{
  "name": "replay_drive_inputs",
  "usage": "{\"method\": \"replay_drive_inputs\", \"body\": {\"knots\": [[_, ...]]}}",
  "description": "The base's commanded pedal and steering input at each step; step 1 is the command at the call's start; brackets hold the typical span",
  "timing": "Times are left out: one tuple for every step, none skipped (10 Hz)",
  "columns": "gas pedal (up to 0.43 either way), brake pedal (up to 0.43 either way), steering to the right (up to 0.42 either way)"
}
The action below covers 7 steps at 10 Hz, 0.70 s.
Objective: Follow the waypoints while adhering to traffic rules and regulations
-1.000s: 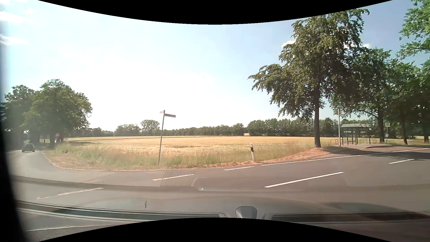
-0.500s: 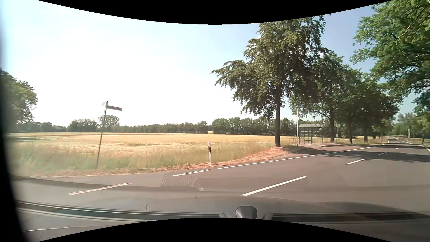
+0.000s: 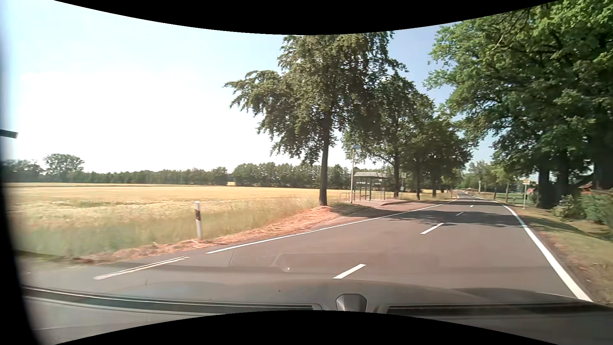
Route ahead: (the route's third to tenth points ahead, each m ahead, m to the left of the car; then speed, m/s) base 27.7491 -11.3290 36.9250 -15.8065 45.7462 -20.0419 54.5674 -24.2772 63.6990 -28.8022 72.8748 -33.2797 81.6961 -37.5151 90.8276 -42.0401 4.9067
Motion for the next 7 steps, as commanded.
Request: {"method": "replay_drive_inputs", "body": {"knots": [[0.449, 0.006, 0.452], [0.449, 0.006, 0.429], [0.449, 0.006, 0.405], [0.449, 0.006, 0.38], [0.449, 0.006, 0.344], [0.449, 0.006, 0.294], [0.449, 0.006, 0.249]]}}
